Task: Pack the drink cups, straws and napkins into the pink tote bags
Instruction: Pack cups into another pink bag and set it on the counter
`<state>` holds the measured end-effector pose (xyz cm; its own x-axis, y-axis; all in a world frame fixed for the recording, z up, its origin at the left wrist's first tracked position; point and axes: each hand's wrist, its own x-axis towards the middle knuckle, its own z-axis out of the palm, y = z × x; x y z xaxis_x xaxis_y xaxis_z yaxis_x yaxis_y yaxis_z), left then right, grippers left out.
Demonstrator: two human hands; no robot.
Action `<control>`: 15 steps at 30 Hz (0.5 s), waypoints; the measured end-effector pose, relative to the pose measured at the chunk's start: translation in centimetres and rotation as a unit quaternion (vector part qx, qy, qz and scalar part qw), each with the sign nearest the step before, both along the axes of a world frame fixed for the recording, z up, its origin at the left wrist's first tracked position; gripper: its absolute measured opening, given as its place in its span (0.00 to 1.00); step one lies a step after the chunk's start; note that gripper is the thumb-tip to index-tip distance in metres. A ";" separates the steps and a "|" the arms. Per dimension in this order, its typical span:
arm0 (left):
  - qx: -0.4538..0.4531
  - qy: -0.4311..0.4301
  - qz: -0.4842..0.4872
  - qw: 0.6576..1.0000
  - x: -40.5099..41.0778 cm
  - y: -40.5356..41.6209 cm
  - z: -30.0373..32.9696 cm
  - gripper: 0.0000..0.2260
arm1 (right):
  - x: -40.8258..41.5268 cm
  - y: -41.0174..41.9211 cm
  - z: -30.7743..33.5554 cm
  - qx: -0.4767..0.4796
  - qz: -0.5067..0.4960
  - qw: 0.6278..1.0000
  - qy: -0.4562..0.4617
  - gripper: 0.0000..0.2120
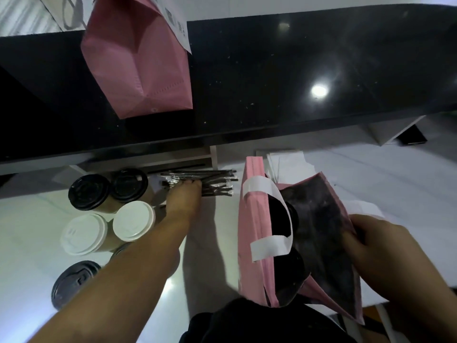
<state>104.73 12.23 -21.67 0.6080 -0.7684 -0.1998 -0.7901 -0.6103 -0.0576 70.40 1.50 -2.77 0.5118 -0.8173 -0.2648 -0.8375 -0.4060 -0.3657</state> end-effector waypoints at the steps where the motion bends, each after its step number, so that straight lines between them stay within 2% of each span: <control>1: 0.000 0.002 -0.003 1.000 0.0 0.1 0.1 0.15 | 0.0 0.0 -0.1 -0.002 0.000 1.000 0.002 0.19; 4: -0.006 0.034 0.004 0.999 -0.1 0.3 0.4 0.16 | 0.1 0.0 -0.4 -0.008 -0.002 1.000 0.003 0.18; 8: -0.016 0.118 0.017 0.993 -0.1 0.3 1.0 0.18 | 0.0 -0.1 -0.5 -0.012 -0.002 1.000 -0.002 0.18; 15: -0.170 0.226 0.119 0.952 -1.2 0.9 5.3 0.09 | 0.2 0.1 -0.5 -0.006 0.014 1.000 -0.010 0.17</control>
